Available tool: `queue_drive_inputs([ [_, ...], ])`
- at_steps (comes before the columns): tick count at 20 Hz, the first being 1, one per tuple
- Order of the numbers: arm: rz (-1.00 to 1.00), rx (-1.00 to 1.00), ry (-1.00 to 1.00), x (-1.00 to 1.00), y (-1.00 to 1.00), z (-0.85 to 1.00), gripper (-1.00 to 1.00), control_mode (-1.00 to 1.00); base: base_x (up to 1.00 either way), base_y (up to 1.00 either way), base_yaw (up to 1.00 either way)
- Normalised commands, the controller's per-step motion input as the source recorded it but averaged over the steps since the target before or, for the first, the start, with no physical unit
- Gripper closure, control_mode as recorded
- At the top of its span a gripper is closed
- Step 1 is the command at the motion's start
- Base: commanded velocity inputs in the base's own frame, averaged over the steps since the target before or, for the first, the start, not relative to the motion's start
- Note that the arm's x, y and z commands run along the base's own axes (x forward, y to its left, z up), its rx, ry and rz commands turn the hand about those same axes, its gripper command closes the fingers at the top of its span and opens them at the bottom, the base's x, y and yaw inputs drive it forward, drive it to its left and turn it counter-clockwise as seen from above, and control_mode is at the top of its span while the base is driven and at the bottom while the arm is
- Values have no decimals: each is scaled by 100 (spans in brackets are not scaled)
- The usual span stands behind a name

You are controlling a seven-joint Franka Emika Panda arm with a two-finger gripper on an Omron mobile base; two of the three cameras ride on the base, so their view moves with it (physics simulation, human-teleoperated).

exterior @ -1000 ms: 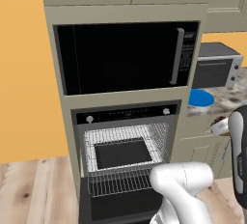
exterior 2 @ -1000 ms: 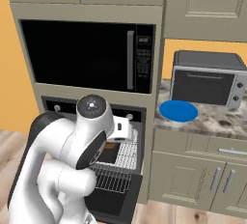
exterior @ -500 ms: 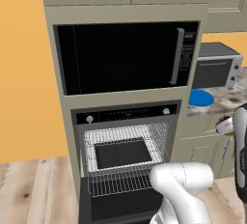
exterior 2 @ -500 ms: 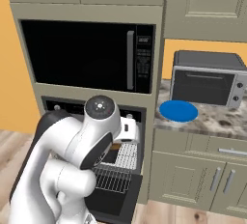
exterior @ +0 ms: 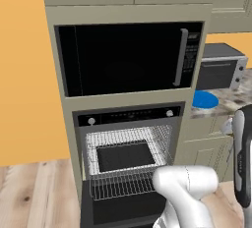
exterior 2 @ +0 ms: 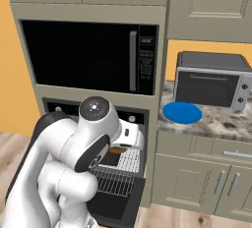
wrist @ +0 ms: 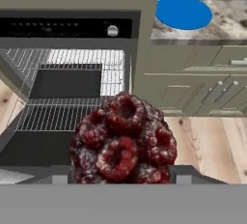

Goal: Take the baked cake out of the oven and place it on the plate for cooling. Then close the oven door.

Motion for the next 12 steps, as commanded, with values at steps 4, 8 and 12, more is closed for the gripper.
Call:
queue_drive_inputs([
  [4, 0, 0, 0, 0, 0, 0, 100, 100, -4, -77, 0],
  [8, 0, 0, 0, 0, 0, 0, 100, 100, 0, -94, 0],
  [12, 0, 0, 0, 0, 0, 0, 100, 100, 1, -75, 11],
])
